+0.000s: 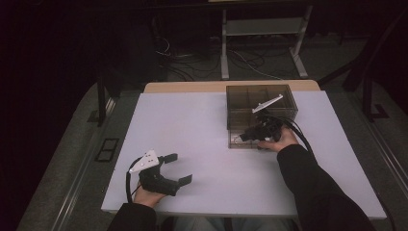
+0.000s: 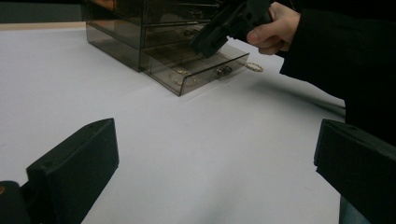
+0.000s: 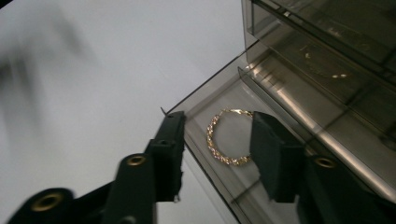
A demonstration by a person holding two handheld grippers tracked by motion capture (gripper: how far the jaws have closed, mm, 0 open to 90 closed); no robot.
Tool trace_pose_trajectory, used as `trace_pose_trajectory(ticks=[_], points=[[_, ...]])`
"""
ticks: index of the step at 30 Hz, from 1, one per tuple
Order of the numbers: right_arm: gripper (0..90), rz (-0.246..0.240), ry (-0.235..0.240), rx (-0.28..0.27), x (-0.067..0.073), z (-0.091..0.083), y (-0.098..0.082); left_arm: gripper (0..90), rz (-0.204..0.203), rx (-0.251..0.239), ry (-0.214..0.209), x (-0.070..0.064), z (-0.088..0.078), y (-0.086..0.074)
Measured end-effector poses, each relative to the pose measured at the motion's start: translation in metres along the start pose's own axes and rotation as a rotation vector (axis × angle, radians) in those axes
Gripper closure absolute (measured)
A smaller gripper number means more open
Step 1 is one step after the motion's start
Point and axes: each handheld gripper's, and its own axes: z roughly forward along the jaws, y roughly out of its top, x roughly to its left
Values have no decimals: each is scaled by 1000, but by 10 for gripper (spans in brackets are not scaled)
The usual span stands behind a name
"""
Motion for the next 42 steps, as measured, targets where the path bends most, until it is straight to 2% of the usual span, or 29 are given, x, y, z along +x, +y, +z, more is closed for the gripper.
trace_pose_trajectory(ticks=[8, 10, 12, 18, 20, 24, 31, 42], points=[[257, -12, -15, -41, 3, -24, -9, 0, 0, 0, 0, 0, 0, 0], [155, -20, -13, -41, 4, -30, -12, 0, 0, -1, 0, 0, 0, 0], [123, -19, -31, -44, 5, -35, -14, 0, -1, -1, 0, 0, 0, 0], [100, -17, -34, -76, 8, -53, -23, 0, -1, -2, 1, 0, 0, 0], [3, -13, -38, -78, 8, -58, -26, 0, -2, -2, 2, 0, 0, 0], [0, -6, -37, -68, 7, -68, -32, 0, -2, -2, 2, 0, 0, 0], [0, 10, -59, -84, 1, -82, -45, 0, -2, -2, 3, 0, 0, 0], [0, 44, -81, -91, -11, -94, -63, 0, -2, -2, 4, 0, 0, 0]])
